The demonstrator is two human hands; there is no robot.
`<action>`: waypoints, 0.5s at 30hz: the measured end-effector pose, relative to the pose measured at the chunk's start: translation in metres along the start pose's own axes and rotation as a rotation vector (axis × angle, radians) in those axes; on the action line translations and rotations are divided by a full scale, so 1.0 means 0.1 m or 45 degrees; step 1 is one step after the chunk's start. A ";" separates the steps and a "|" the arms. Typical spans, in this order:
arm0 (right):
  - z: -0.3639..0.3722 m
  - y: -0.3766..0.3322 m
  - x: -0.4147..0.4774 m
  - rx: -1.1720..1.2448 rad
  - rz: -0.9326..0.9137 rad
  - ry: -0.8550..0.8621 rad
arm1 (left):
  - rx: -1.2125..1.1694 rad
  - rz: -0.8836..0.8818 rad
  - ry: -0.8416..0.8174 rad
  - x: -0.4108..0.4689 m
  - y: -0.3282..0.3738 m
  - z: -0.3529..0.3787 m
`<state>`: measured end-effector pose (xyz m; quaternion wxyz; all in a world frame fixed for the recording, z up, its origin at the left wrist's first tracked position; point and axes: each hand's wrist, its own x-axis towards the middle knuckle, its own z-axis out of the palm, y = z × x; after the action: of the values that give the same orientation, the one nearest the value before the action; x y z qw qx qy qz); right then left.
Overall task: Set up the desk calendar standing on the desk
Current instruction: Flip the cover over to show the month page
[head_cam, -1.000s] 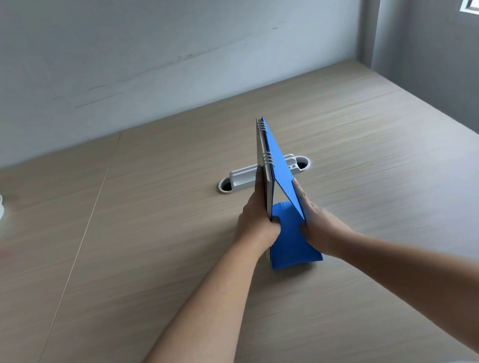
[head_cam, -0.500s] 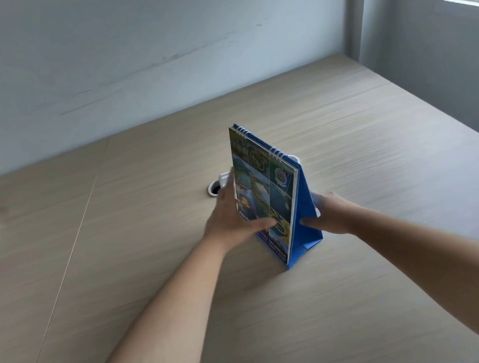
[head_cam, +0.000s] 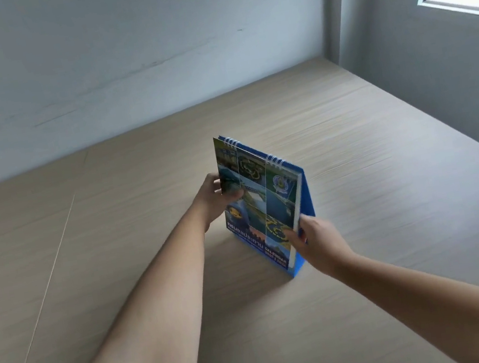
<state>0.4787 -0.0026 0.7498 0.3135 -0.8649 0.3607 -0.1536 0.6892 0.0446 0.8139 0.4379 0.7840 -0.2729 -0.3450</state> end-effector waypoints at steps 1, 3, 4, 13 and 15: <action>-0.03 0.04 0.04 0.013 0.027 0.010 | 0.028 0.018 0.051 -0.06 -0.05 -0.01; -0.11 0.11 0.14 0.044 0.074 -0.005 | 0.152 0.046 0.119 -0.19 -0.21 -0.03; -0.13 0.14 0.20 0.041 0.092 -0.015 | 0.217 0.061 0.142 -0.27 -0.29 -0.02; -0.14 0.01 0.45 0.127 0.167 0.093 | 0.288 0.001 0.438 -0.51 -0.55 0.18; -0.09 0.01 0.32 0.226 0.131 0.150 | 0.301 0.000 0.439 -0.48 -0.54 0.17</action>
<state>0.4955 -0.0299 0.7576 0.3746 -0.8035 0.4074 -0.2193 0.6534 0.0962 0.7751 0.3831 0.8774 -0.2326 -0.1712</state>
